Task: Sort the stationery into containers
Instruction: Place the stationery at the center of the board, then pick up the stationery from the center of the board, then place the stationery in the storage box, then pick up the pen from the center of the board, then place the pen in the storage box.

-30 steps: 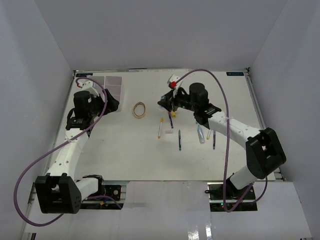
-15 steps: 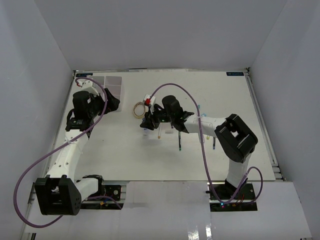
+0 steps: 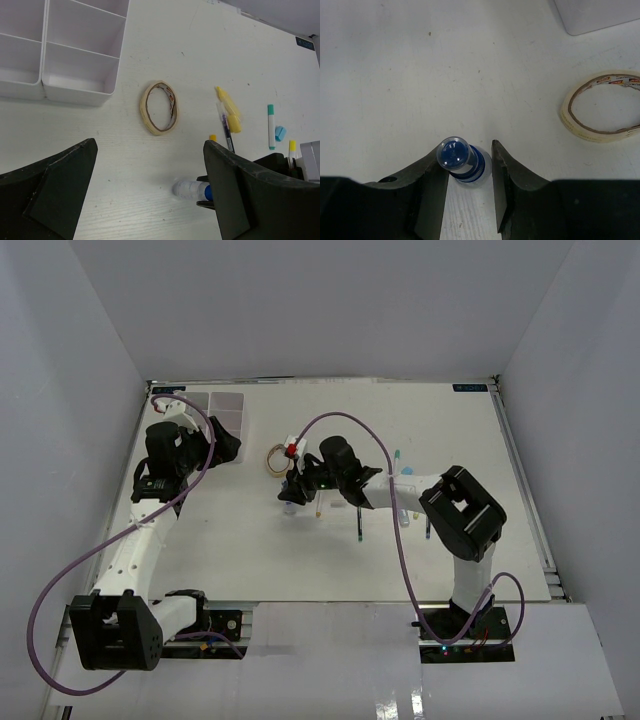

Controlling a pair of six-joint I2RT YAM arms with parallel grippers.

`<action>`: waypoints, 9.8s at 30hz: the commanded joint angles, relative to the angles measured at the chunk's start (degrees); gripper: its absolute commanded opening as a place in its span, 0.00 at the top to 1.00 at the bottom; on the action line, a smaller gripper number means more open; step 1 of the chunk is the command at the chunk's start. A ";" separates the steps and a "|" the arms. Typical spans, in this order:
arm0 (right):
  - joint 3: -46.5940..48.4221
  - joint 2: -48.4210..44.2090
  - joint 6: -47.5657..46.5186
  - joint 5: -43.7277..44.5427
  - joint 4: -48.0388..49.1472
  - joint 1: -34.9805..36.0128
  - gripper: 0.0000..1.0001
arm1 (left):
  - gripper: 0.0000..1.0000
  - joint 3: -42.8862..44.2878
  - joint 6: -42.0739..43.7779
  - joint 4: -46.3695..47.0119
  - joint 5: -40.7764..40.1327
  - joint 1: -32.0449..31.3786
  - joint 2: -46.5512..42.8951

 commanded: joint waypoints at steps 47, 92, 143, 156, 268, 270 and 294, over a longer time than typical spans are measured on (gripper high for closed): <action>-41.12 -72.00 10.68 35.94 -14.86 0.17 0.10 | 0.03 -0.17 -13.85 -6.37 -38.50 -38.92 6.22; -49.13 -83.87 8.76 36.29 -15.92 0.08 0.10 | 0.88 28.46 0.64 -13.06 -41.95 -9.76 18.35; -45.35 -83.96 15.34 40.76 -24.53 0.08 0.10 | 0.02 30.61 1.08 -9.45 -22.55 4.58 27.61; -43.85 -83.26 23.08 43.23 -32.35 0.08 0.10 | 0.02 24.45 -2.68 -22.55 -15.23 -19.48 20.47; -52.56 -86.34 19.39 38.05 -28.93 0.17 0.10 | 0.95 6.25 -24.14 38.27 -48.63 7.83 34.54; -52.56 -86.34 19.30 38.22 -29.02 0.08 0.10 | 0.97 7.48 -24.22 36.43 -48.54 7.83 33.66; -51.85 -84.58 18.51 38.31 -28.66 0.08 0.10 | 0.87 5.11 -24.14 42.84 -44.59 7.30 36.64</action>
